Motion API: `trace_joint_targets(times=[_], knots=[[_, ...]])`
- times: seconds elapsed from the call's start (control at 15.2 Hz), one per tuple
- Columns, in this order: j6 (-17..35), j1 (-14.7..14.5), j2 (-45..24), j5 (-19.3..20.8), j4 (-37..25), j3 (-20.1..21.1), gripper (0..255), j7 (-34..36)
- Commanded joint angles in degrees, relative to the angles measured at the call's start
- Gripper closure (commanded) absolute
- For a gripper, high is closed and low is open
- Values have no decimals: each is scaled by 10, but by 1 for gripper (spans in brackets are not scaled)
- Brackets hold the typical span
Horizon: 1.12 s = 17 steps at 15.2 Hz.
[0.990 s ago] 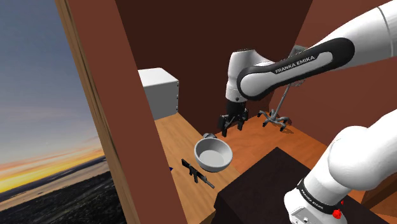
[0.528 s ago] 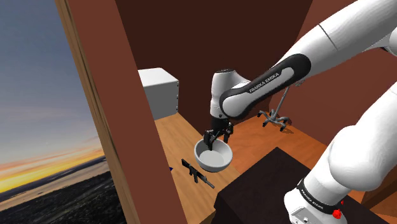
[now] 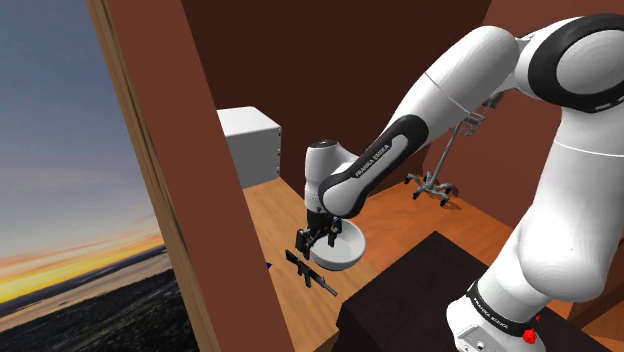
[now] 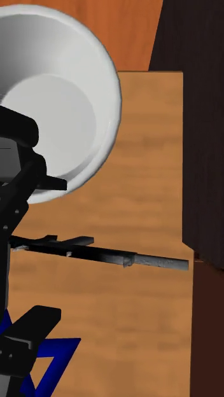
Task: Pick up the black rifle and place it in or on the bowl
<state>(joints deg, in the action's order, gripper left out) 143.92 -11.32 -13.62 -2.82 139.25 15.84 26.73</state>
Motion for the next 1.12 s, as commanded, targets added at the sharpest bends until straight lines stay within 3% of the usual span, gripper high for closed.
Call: trace_joint_targets(times=[0.0,0.59,1.06], knots=[[27,-11,-53,15,-25,-3,0,13],[90,-33,-135,37,-42,-19,0,31],[90,-33,-135,37,-42,-19,0,31]])
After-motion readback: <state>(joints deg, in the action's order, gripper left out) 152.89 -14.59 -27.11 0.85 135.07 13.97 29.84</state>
